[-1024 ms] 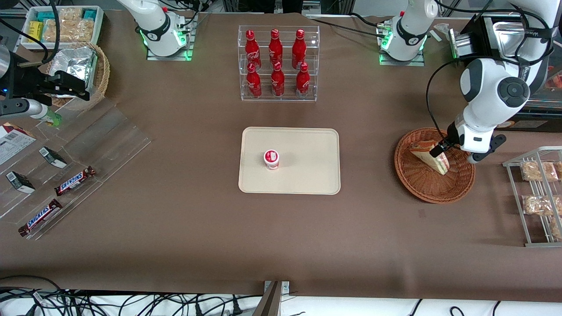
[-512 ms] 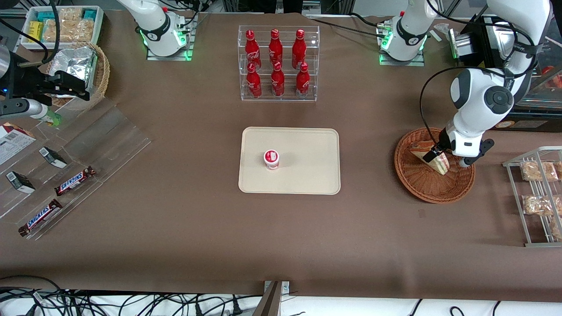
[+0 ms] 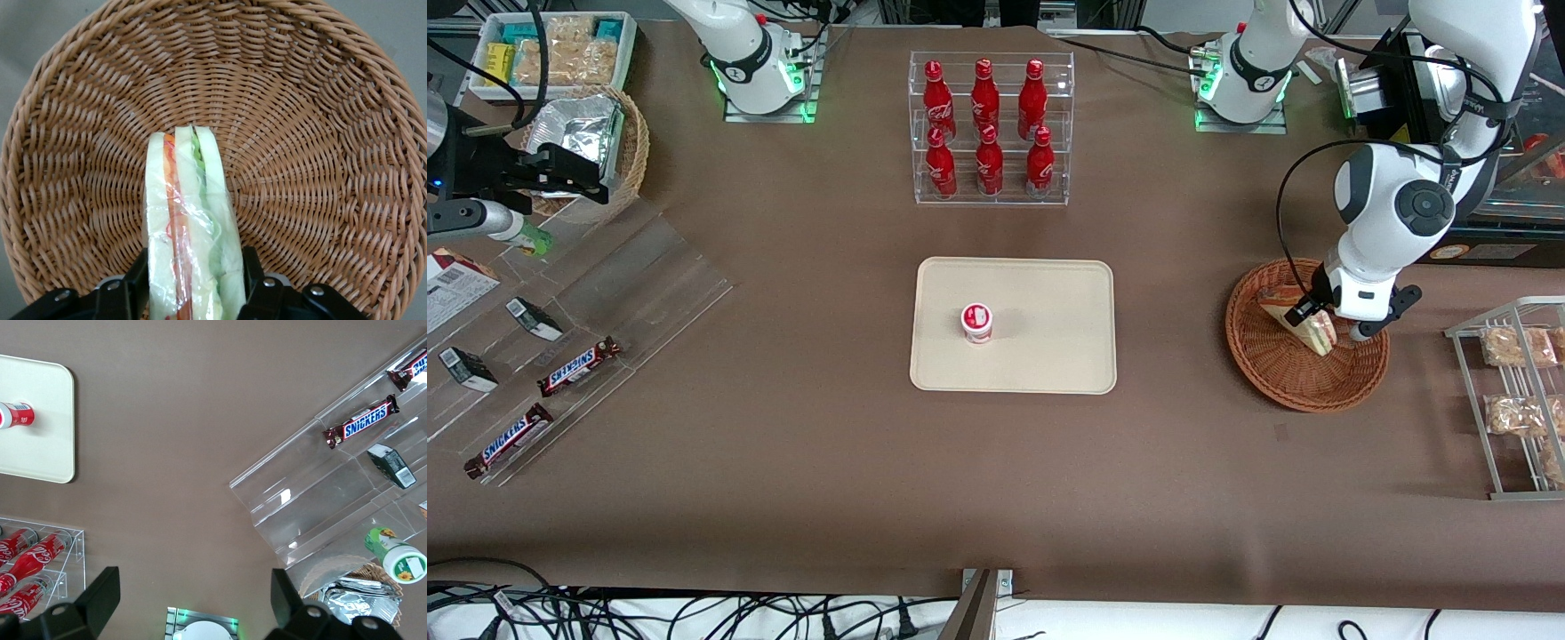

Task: Place sandwich from basket to tray
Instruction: 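Lift the sandwich up out of the basket with the left gripper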

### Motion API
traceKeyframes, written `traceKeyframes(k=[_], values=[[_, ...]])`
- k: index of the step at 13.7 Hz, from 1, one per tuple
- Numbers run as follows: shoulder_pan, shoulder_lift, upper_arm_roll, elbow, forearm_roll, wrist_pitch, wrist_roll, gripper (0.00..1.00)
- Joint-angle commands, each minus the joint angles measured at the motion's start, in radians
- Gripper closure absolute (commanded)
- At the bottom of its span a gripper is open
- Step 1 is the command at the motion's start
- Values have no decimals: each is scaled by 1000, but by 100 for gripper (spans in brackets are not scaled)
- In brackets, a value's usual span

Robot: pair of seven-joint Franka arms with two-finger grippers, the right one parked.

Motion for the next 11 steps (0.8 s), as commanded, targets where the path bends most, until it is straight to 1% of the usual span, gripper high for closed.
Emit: traceKeyframes(k=[1,2,3,4,7,8,11], values=[[3,-8,-1,-7,33,11,-22,47],[3,-8,-1,-6,33,10,-22,69],[3,-8,-1,-6,33,8,-20,97],[3,-10,-2,-4,33,4,-17,100],[3,-37,-2,32,35,-76,-2,100],[1,-47,-4,61,35,-125,26,100],[-1,-64,-27,208,33,-328,98,100]])
